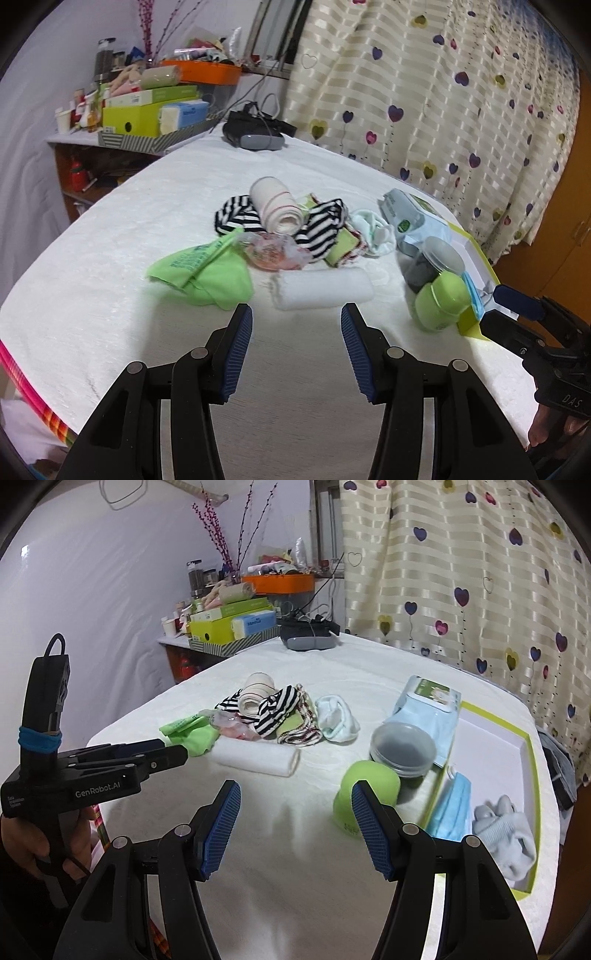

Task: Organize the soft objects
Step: 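Move both open tools back toward the pile of soft items, then grasp the green cloth with the left tool while the right tool grasps the clear plastic bag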

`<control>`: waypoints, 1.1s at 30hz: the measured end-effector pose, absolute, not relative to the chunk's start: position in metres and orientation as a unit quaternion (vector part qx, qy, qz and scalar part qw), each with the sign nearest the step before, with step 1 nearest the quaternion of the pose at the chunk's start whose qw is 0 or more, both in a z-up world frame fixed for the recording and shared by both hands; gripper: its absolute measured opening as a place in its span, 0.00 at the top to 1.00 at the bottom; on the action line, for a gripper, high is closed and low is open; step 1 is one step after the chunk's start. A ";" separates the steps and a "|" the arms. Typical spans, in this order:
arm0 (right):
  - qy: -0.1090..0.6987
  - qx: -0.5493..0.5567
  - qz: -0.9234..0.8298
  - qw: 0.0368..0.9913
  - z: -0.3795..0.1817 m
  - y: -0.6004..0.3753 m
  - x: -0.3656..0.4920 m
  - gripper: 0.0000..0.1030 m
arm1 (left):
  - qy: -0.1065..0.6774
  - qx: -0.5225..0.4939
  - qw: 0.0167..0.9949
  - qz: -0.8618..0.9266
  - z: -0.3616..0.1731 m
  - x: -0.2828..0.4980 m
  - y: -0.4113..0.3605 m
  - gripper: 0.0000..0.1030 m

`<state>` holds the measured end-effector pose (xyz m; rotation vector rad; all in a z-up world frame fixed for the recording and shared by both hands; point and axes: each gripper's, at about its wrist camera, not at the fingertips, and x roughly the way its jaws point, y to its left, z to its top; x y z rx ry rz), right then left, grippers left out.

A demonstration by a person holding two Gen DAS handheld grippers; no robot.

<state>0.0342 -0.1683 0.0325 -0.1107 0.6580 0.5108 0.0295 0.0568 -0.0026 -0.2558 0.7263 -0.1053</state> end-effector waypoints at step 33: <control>0.350 -0.141 0.338 0.862 0.006 -0.045 0.115 0.38 | 0.397 -0.090 0.913 -0.013 -0.044 0.108 0.121 0.46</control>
